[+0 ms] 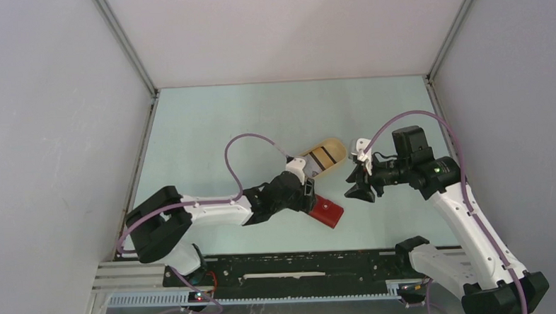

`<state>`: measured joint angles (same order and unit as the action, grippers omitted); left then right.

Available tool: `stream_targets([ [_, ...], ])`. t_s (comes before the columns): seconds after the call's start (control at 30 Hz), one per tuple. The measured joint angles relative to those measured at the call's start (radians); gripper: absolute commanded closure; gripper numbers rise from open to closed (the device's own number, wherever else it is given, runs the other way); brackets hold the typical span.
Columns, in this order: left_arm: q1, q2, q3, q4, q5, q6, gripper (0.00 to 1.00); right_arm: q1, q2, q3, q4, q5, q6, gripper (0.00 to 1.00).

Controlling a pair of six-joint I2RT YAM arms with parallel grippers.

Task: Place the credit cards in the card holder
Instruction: Reset both arms

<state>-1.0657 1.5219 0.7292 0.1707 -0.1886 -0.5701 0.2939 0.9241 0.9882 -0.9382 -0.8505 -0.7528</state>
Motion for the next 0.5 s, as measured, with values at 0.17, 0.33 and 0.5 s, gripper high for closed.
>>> stream_targets([
  [0.17, 0.060, 0.071, 0.000, 0.034, 0.089, -0.018, 0.45, 0.000, 0.003, 0.000, 0.000, 0.002, 0.000, 0.45],
  [0.33, 0.068, 0.111, 0.000, 0.057, 0.149, -0.033, 0.52, 0.000, 0.005, 0.000, 0.000, 0.003, 0.000, 0.45],
  [0.5, 0.079, 0.135, 0.000, 0.090, 0.201, -0.047, 0.69, 0.000, 0.011, -0.004, 0.000, 0.003, 0.000, 0.45],
])
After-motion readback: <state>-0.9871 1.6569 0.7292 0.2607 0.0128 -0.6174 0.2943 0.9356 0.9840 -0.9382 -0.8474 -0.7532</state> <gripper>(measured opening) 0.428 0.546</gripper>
